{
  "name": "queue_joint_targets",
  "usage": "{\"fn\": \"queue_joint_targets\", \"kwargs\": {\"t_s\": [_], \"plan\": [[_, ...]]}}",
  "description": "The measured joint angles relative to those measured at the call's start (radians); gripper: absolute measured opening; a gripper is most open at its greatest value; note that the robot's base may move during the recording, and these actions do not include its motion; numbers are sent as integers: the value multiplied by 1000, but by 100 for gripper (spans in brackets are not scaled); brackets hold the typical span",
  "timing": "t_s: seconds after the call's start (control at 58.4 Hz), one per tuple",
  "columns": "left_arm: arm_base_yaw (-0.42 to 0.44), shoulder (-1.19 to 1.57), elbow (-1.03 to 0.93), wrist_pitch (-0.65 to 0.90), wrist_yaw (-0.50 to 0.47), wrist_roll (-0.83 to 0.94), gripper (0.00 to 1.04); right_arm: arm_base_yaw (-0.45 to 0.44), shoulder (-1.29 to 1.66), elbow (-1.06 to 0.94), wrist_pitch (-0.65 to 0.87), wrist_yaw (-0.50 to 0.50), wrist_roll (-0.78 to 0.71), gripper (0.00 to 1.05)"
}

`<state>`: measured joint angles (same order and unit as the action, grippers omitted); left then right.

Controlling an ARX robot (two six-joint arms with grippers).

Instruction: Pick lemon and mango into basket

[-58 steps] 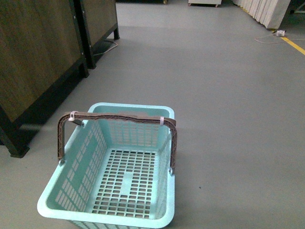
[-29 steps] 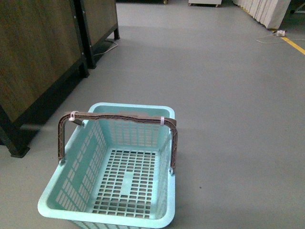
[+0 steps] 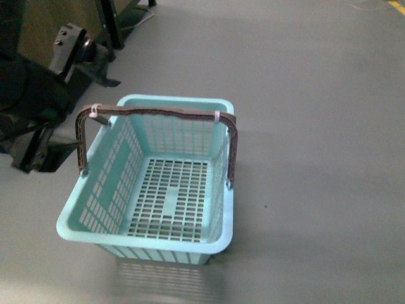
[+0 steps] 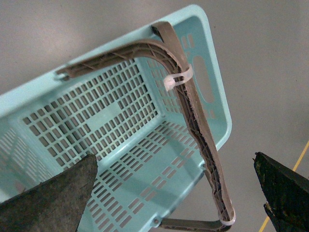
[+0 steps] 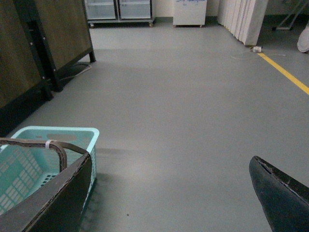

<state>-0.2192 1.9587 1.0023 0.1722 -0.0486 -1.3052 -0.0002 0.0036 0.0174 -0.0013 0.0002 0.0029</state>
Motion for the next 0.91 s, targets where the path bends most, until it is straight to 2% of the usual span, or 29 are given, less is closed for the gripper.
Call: {"fn": "queue_joint_targets", "kwargs": {"t_s": [0.462, 0.685, 0.839, 0.907], "plan": [[-88, 433, 546, -182, 42, -75, 98, 0, 0, 0, 0, 0, 0, 96], [-99, 492, 635, -208, 50, -79, 63, 0, 0, 0, 0, 0, 0, 96], [-101, 497, 637, -207, 60, -100, 28, 0, 0, 0, 0, 0, 0, 96], [-100, 495, 633, -197, 64, -143, 17, 0, 0, 0, 0, 0, 0, 96]]}}
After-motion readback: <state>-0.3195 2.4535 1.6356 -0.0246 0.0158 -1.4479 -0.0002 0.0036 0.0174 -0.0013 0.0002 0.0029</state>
